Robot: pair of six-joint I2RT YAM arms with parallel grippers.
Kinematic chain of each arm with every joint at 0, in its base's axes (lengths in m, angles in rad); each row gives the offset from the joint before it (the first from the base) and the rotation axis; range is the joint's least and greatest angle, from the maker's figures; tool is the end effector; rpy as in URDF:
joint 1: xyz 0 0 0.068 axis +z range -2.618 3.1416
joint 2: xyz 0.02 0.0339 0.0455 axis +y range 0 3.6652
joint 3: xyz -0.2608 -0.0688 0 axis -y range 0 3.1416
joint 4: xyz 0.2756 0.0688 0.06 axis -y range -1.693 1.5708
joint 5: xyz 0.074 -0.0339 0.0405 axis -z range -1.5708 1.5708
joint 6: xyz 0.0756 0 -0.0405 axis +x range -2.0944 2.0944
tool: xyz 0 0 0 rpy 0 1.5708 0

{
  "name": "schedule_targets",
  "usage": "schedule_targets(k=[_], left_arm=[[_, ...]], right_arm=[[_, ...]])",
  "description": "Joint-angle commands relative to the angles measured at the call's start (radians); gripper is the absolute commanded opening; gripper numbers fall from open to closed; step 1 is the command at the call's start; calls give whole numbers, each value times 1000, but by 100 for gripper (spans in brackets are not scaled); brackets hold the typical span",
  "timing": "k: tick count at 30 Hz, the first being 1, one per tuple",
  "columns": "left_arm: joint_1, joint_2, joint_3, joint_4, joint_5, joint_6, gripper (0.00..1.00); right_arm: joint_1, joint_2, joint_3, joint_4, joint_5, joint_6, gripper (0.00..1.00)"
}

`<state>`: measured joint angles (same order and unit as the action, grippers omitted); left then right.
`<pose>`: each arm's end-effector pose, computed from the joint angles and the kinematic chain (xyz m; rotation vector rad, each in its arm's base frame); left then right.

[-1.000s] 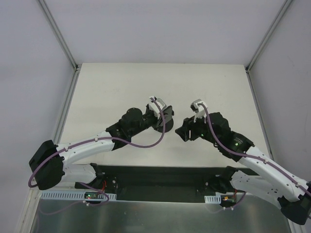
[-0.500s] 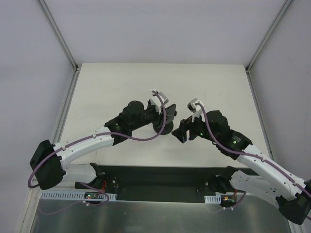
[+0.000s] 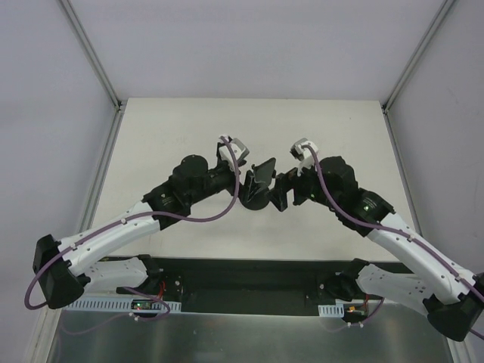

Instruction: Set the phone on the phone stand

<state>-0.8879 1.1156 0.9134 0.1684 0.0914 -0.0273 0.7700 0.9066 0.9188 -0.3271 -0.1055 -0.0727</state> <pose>0.2070 -0.2655 0.3461 0.7588 1.4774 -0.7768 0.1925 0.1978 0.3360 -0.8540 1.7252 0.5725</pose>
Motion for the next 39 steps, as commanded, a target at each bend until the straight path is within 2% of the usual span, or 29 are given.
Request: schedule_targets(k=[1, 5, 8, 18, 30, 37, 39], left_arm=[[20, -124, 67, -30, -219, -3, 83], [21, -213, 36, -14, -384, 6, 86], [21, -261, 2, 23, -420, 18, 87], [21, -252, -18, 36, -398, 3, 87], [21, -224, -16, 28, -384, -3, 88], [21, -223, -11, 23, -372, -5, 88], [21, -223, -10, 22, -364, -8, 88]], right_arm=[[-5, 92, 133, -27, 38, -51, 96], [-5, 204, 225, -43, 50, -70, 97], [-5, 256, 261, -50, 76, -62, 97], [8, 311, 238, 52, 99, -36, 97], [107, 383, 273, 63, 337, -39, 99], [132, 394, 269, 69, 402, -13, 80], [133, 393, 269, 63, 411, -16, 68]])
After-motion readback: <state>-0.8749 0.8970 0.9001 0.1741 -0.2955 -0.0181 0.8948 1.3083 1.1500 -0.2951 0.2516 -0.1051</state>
